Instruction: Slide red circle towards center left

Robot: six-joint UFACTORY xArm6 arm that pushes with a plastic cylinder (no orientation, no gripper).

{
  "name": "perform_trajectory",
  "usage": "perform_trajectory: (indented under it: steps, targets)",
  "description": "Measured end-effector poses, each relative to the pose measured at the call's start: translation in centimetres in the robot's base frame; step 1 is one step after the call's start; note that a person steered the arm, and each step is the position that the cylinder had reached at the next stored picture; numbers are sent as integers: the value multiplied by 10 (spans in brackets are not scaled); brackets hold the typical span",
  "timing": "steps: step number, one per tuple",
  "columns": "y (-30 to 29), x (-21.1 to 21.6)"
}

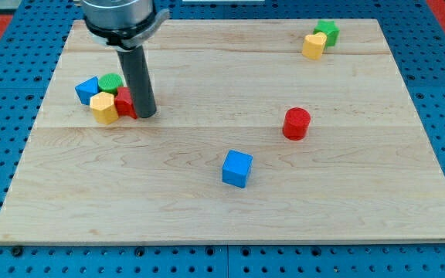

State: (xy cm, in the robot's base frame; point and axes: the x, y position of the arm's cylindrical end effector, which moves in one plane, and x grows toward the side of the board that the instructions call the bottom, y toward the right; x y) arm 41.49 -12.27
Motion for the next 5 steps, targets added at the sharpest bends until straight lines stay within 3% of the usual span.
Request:
perform_trajectory:
  steps: [2,3,5]
  targets:
    - [59,-15]
    - [126,-52]
    - [212,-65]
